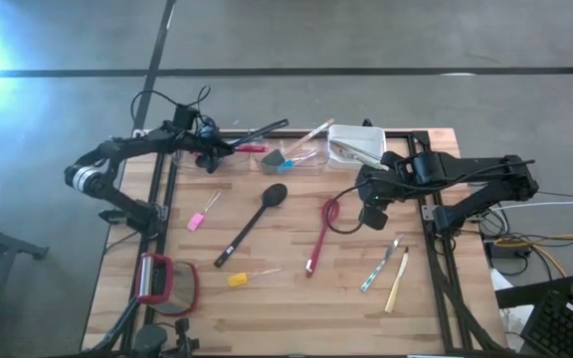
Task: Pick & Place Kitchen Items
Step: Put the right black serving spoon into the left transparent bin, then put the pink spatula into right transparent bin
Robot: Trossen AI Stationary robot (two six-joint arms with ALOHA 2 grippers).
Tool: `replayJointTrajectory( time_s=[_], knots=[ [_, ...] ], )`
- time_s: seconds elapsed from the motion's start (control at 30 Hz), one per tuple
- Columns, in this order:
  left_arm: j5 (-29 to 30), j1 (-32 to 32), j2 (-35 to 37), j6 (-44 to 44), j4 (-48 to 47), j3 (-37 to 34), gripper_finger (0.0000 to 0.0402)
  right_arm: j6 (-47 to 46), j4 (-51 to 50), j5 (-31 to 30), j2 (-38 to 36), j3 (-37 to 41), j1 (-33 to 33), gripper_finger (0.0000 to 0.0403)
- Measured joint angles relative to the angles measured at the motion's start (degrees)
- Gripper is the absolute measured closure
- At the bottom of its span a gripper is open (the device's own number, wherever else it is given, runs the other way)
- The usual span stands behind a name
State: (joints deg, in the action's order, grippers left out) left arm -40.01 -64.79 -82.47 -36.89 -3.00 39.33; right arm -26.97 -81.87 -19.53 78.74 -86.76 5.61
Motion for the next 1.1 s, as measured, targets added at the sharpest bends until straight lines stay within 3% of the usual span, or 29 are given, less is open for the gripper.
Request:
replayJointTrajectory(
  time_s=[0.07, 0.27, 0.4, 0.7, 0.93, 1.1],
  knots=[
    [0.2, 0.0, -0.3, 2.4, 0.8, 0.0, 0.0324, 0.0, 0.0, 0.0, 0.0, 0.0, 0.0, 0.0301],
    [1.4, 0.0, 0.3, 7.7, 0.4, -0.1, 0.0234, 0.2, 0.0, 0.0, 0.0, 0.0, 0.0, 0.0311],
    [1.3, 0.0, 1.8, 9.3, 0.3, -0.1, 0.0204, 0.2, -0.1, 0.1, 0.0, 0.0, 0.0, 0.0318],
    [1.2, 0.0, 8.9, 17.6, 0.3, -0.1, 0.0198, 0.2, -0.1, 0.1, 0.0, 0.0, 0.0, 0.0330],
    [-2.5, 1.1, 20.5, 20.7, 0.4, -0.1, 0.0200, 1.3, -0.1, 0.1, 0.0, 0.0, 0.0, 0.0324],
    [-2.7, 6.4, 29.2, 20.7, -1.1, -0.1, 0.0201, 4.7, -0.1, 0.0, 0.0, 0.0, 0.0, 0.0327]
  ],
)
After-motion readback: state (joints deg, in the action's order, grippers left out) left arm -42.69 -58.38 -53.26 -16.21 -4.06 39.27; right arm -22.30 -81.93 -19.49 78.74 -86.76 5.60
